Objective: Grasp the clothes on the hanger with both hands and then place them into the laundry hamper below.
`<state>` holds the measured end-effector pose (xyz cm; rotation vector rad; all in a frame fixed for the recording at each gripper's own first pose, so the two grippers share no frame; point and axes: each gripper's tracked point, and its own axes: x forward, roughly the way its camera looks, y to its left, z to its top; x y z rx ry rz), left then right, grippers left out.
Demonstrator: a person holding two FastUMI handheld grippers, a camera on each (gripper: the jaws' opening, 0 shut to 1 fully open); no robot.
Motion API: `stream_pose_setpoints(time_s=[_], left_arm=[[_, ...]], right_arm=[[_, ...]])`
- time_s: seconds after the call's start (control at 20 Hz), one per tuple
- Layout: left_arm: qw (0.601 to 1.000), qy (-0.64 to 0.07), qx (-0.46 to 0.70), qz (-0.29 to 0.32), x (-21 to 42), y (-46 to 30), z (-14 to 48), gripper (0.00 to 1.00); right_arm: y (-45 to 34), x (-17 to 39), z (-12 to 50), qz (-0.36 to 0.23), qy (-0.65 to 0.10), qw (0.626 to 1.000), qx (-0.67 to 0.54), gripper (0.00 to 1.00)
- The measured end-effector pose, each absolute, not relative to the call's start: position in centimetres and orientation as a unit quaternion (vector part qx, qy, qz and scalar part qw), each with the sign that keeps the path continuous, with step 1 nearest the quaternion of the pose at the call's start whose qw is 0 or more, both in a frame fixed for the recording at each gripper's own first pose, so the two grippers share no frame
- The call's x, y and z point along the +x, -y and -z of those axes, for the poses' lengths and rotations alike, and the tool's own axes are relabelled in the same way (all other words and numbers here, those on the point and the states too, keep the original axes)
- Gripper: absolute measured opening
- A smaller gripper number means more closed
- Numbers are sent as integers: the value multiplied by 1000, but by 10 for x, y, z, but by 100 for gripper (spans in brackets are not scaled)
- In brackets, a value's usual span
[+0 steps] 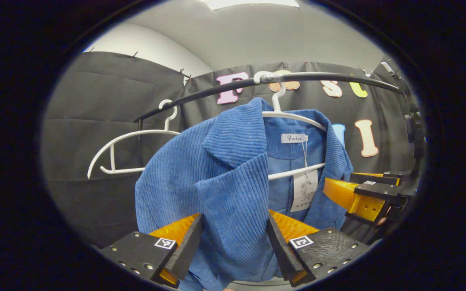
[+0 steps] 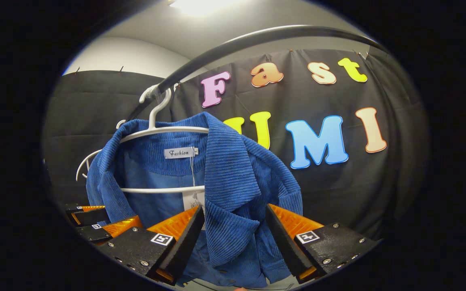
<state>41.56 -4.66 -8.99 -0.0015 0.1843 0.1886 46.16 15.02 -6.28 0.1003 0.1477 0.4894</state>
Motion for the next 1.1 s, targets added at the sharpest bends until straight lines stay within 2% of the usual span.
stream_pose_setpoints(time_s=[0.45, 0.6, 0.65, 0.8, 0.9, 1.05, 1.1], left_arm=[[987, -110, 15, -116, 434, 41, 121, 86], [987, -111, 22, -113, 434, 41, 125, 86], [986, -105, 27, -125, 435, 36, 122, 76], [987, -105, 23, -120, 437, 36, 122, 45], [989, -110, 22, -96, 435, 38, 121, 24], [988, -95, 57, -107, 424, 28, 111, 2], [989, -88, 63, -100, 419, 30, 103, 1]], right_arm=[[-166, 480, 104, -239, -99, 965, 37, 94], [-171, 482, 122, -240, -118, 963, 34, 87], [-171, 483, 126, -241, -124, 962, 36, 82], [-168, 483, 124, -230, -113, 966, 31, 30], [-158, 481, 115, -221, -93, 971, 15, 4], [-144, 480, 89, -192, -47, 980, -4, 1], [-140, 478, 77, -186, -29, 982, -2, 1]])
